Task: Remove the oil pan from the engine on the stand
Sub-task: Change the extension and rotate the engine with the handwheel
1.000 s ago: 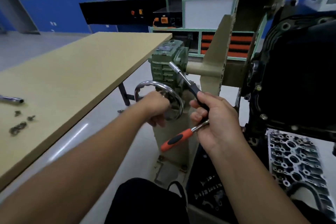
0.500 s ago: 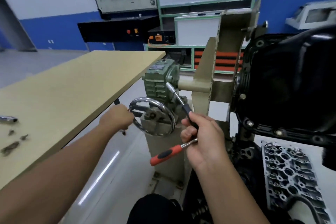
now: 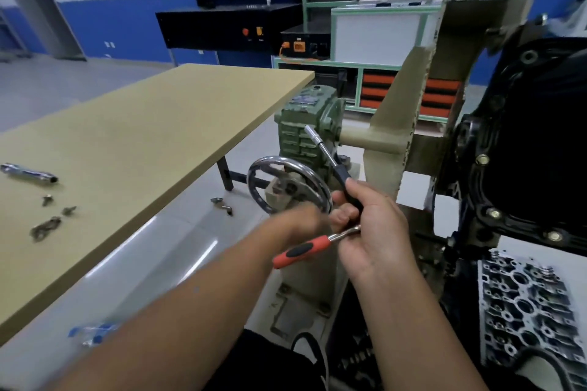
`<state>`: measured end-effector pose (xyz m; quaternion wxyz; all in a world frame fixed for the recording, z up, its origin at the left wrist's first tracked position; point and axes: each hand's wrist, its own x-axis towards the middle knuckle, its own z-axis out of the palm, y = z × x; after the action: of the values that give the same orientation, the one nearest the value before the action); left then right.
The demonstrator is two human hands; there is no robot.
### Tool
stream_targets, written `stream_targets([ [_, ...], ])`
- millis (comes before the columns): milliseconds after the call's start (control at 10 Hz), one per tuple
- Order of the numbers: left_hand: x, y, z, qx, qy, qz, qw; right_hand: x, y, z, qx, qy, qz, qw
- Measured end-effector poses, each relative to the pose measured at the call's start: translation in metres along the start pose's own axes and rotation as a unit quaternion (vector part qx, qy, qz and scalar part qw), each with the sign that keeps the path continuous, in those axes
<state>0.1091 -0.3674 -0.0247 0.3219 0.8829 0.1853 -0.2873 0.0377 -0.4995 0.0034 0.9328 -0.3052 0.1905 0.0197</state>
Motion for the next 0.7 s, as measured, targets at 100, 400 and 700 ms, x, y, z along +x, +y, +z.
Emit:
stream_targets([
  [100,0.026,-0.021,0.044,-0.008,0.194,-0.001,0.981,0.006,0.001,-0.008,-0.009,0.000,0.002,1.000],
  [400,0.080,-0.078,0.042,-0.182,-0.081,0.116,0.973,0.004,-0.004,-0.023,0.006,0.016,0.014,1.000],
  [700,0.069,-0.117,0.038,-0.259,0.120,0.104,0.953,-0.011,-0.003,-0.024,-0.019,0.002,0.016,1.000],
])
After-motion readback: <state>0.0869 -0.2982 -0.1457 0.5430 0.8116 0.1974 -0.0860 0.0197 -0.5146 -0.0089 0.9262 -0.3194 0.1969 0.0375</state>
